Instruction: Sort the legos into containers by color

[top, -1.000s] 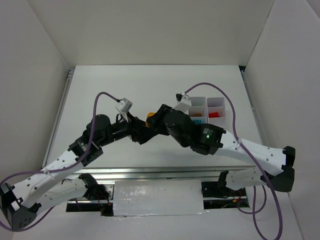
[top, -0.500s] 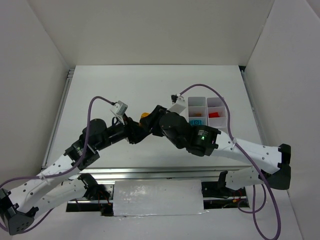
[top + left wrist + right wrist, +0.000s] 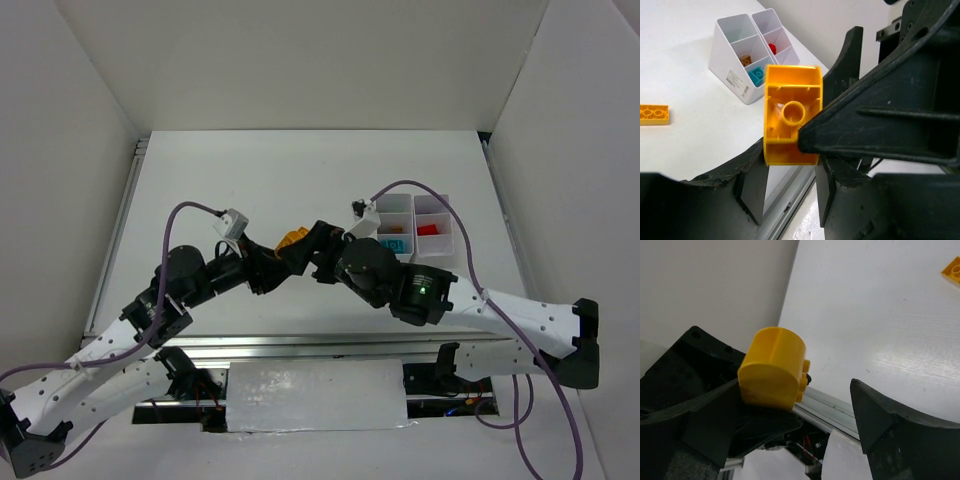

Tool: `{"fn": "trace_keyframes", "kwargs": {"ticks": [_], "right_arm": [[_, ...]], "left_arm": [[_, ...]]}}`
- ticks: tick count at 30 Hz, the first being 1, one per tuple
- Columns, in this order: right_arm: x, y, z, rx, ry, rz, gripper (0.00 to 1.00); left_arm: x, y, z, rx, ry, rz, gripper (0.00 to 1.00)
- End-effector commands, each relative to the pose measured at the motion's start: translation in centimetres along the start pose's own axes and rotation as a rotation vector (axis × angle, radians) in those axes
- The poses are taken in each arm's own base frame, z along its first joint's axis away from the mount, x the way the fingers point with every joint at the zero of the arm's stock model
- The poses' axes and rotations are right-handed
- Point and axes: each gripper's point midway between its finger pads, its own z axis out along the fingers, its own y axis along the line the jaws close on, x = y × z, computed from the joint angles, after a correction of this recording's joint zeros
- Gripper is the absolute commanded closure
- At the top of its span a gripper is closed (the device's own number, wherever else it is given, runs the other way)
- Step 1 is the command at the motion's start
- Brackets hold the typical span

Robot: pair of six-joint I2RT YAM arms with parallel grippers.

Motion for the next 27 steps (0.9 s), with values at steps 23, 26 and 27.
{"fn": "trace_keyframes", "kwargs": {"ticks": [23,26,27], "right_arm": [[-1.1,2.5,-13.5,-0.751,0.227,-0.861,0.0],[-0.5,3.1,-13.9,-0.804,0.278,-0.864,0.01],[-0.3,3.3,-14.0,-0.819,0.287,-0.864,0.02]], "left_arm": [[2.5,-11.5,-3.5,0.662,0.266,0.211,1.0],[3.5,-13.5,-5.1,0.786,0.292,0.235,1.0],[3.7,-14.0,-5.6,0.811,0.296,0.243,1.0]]}}
